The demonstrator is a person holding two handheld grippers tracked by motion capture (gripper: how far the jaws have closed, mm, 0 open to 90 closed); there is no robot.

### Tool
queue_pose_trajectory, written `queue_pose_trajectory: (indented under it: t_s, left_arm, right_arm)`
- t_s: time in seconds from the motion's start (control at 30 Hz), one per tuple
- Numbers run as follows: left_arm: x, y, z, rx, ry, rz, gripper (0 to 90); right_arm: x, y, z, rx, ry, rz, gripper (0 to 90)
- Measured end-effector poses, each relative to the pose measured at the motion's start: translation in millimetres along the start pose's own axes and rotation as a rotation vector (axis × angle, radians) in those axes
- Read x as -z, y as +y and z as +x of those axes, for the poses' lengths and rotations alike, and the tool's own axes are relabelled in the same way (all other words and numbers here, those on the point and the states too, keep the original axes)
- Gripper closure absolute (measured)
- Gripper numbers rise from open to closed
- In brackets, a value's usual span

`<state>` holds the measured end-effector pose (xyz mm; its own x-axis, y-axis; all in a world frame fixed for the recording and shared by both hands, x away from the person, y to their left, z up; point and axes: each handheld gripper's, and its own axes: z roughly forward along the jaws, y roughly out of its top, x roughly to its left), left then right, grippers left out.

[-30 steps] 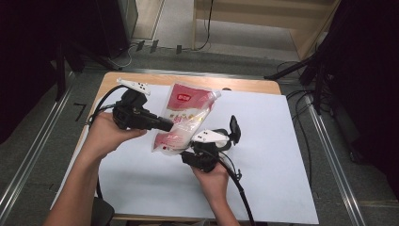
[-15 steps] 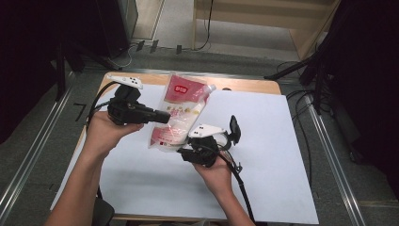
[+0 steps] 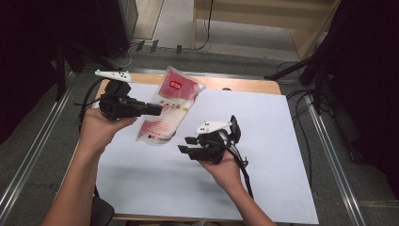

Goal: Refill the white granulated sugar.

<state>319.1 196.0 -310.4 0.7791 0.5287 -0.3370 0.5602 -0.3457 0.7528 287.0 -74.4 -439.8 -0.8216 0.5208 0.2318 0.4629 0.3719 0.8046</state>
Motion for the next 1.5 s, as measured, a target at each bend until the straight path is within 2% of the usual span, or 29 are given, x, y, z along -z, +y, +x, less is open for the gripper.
queue_pose_trajectory:
  t_s: [0.1,0.2,0.37,0.47,0.63,0.73,0.83,1.0,1.03,1.07,1.1,1.13,1.23,1.3,1.37,1.47,1.5]
  left_arm:
    - [-7.3,-1.0,7.9,-0.005,0.018,0.009,89.2]
    - [-14.3,-1.9,16.5,-0.001,0.024,0.019,89.3]
    - [-30.0,-1.3,28.9,-0.010,0.034,0.039,89.3]
    - [-40.5,0.8,37.3,0.015,0.022,0.051,89.3]
    - [-60.9,3.2,49.6,0.014,0.016,0.056,89.4]
    - [-70.7,3.4,55.0,-0.009,0.030,0.062,89.4]
    - [-79.7,-0.2,61.8,-0.033,0.035,0.042,89.3]
    - [-89.7,-7.1,72.6,-0.032,0.042,0.022,89.3]
    - [-92.0,-9.1,75.0,-0.032,0.036,0.031,89.4]
    - [-94.7,-11.0,75.6,-0.024,0.048,0.040,89.3]
    - [-97.4,-12.0,75.5,-0.035,0.052,0.055,89.3]
    - [-98.3,-13.2,75.9,-0.048,0.044,0.053,89.3]
    - [-97.9,-16.4,79.7,-0.030,0.019,0.035,89.4]
    - [-95.0,-17.6,79.8,-0.035,0.021,0.043,89.3]
    - [-91.6,-18.7,78.3,-0.049,0.046,0.047,89.2]
    - [-87.6,-22.6,79.0,-0.040,0.048,0.048,88.9]
    - [-86.6,-23.9,79.6,-0.031,0.037,0.047,88.8]
  right_arm:
    - [4.5,-0.6,-3.8,-0.025,0.032,-0.013,58.6]
    - [7.3,-2.7,-4.6,-0.005,0.030,-0.013,58.2]
    - [15.6,-6.2,-6.7,0.017,0.070,-0.024,58.0]
    - [20.9,-7.3,-8.9,0.022,0.084,-0.004,58.7]
    - [33.8,-10.7,-13.9,0.027,0.065,0.003,58.5]
    - [41.1,-14.5,-16.2,0.027,0.061,0.004,57.6]
    - [46.6,-20.5,-20.0,0.026,0.057,0.005,57.4]
    - [54.9,-30.0,-23.4,0.013,0.045,-0.005,57.5]
    - [56.3,-31.8,-24.1,0.007,0.043,-0.009,57.5]
    - [57.7,-33.5,-24.6,0.000,0.041,-0.017,57.5]
    - [59.2,-35.1,-25.3,-0.007,0.038,-0.022,57.6]
    - [59.9,-36.0,-26.3,-0.007,0.035,-0.024,57.7]
    - [62.2,-36.4,-28.8,-0.011,0.028,-0.030,57.8]
    - [63.8,-36.8,-29.5,-0.018,0.020,-0.033,57.8]
    - [64.7,-37.3,-29.3,-0.014,0.016,-0.034,57.8]
    - [66.0,-38.1,-28.6,-0.014,0.013,-0.032,57.7]
    - [66.4,-38.5,-28.0,-0.012,0.013,-0.033,57.7]
